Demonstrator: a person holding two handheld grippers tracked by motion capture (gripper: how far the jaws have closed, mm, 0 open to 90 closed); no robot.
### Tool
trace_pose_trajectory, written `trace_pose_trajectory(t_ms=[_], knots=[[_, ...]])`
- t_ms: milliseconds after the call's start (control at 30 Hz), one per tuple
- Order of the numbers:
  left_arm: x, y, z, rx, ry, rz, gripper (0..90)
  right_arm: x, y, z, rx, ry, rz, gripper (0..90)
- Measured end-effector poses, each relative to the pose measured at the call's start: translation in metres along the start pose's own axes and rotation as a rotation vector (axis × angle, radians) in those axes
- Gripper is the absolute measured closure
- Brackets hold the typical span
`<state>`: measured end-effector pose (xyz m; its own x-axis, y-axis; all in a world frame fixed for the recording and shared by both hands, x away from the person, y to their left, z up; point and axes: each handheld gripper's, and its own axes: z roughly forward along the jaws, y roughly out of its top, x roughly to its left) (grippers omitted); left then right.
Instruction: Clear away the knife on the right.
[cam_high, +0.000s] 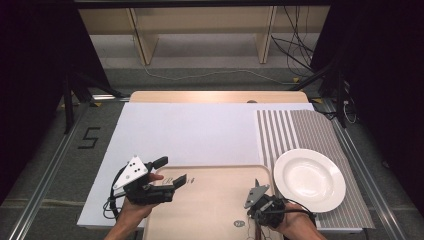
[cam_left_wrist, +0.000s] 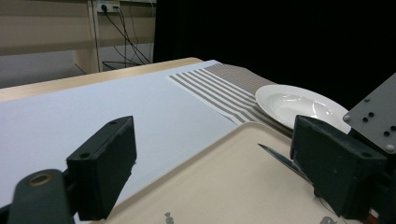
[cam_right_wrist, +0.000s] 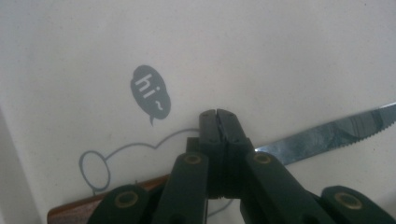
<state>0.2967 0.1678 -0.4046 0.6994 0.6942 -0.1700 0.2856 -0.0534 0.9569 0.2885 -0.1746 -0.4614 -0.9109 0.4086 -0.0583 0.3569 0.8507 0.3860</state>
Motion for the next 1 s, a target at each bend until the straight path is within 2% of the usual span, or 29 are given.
trace_pose_trajectory(t_ms=[533,1000], knots=[[0.000,0.000,0.000,0.000,0.002,-0.002,14.4,-0.010,-0.008,-0.005,0.036,0.002,0.028,90.0],[0.000,0.000,0.000,-0.001,0.002,-0.003,14.5,-0.023,-0.019,-0.011,0.068,-0.040,0.063,90.0]])
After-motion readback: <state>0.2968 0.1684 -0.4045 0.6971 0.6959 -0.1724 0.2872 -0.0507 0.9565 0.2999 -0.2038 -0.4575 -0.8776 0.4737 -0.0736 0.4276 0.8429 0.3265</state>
